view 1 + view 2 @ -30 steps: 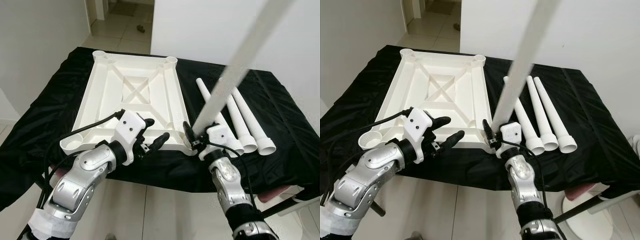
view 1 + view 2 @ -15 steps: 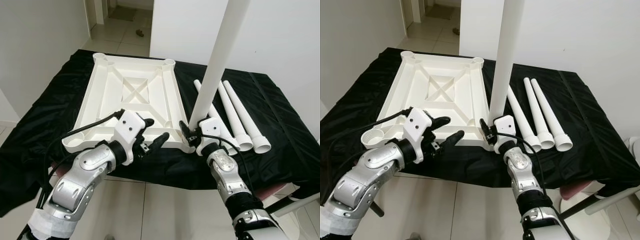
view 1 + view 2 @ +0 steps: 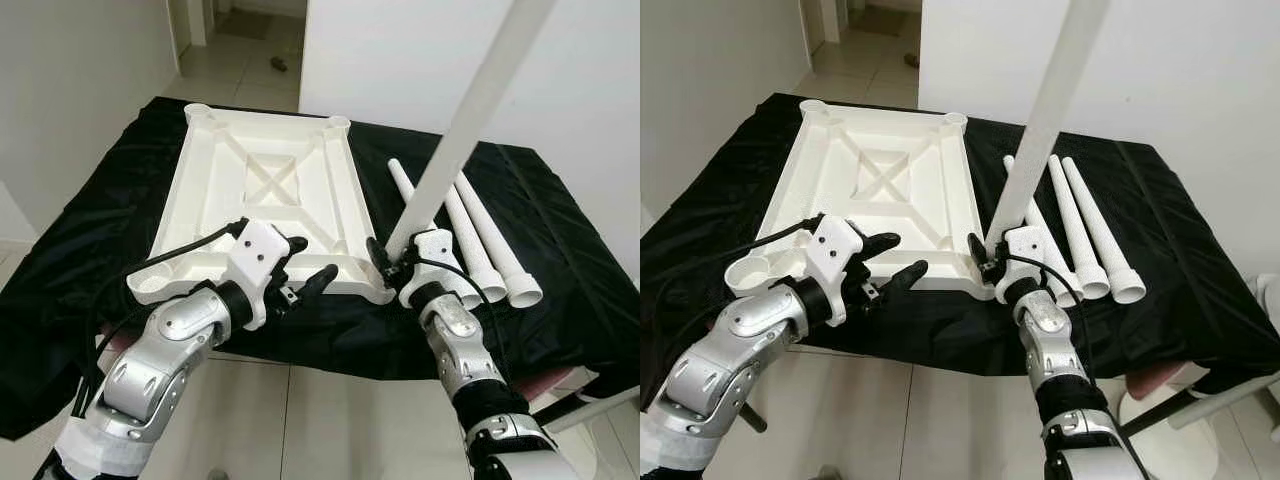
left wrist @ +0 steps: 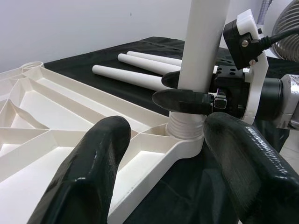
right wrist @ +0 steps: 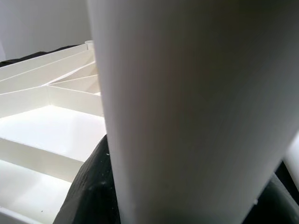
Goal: Building children table
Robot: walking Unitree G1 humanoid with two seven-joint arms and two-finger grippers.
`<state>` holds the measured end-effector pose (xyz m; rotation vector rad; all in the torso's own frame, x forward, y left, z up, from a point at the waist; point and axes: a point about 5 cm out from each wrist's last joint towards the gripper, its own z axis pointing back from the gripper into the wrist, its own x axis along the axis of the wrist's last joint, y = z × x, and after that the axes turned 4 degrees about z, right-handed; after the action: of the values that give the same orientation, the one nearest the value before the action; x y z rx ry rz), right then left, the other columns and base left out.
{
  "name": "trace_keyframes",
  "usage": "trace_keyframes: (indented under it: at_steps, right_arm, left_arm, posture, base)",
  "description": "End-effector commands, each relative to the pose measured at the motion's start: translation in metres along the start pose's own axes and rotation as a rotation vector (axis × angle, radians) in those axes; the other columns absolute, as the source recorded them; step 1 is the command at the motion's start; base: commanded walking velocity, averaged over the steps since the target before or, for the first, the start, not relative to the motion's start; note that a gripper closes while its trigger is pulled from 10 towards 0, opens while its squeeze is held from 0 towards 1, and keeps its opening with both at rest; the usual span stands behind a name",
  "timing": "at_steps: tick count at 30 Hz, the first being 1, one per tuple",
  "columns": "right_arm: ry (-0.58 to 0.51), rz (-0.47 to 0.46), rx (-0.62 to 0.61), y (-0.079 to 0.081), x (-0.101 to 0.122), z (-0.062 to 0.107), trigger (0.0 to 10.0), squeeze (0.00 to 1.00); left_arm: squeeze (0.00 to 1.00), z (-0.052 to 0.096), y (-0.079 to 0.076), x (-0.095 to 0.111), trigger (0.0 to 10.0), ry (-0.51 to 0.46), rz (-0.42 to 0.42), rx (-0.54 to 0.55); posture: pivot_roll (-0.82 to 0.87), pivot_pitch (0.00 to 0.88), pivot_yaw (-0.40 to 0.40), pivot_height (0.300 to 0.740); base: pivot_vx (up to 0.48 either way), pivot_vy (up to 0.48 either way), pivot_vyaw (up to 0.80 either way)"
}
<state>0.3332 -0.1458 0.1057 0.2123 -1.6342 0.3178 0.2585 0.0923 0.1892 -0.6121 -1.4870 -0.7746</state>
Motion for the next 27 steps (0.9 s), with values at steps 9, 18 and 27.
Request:
trace_keyframes:
  at_steps: [9,18,27]
  right_arm:
    - [0.294,-0.171,-0.125,-0.011,-0.051,0.024,10.0,0.00]
    - [0.357,-0.126,-0.056,-0.014,-0.042,0.010,10.0,0.00]
    - [0.341,-0.117,-0.027,-0.017,-0.030,0.001,10.0,0.00]
  left_arm:
    - [0.00,-0.001,-0.002,0.005,10.0,-0.007,-0.012,-0.035]
    - [0.00,-0.001,-0.003,0.006,10.0,-0.010,-0.014,-0.035]
    - [0.00,-0.002,-0.003,0.007,10.0,-0.012,-0.014,-0.034]
  posture:
    - [0.18,0.065,-0.047,0.740]
    - [0.18,0.064,-0.050,0.740]
    - [0.18,0.061,-0.052,0.740]
  base:
    - [0.000,0.000,0.00]
    - [0.000,0.000,0.00]
    - [0.000,0.000,0.00]
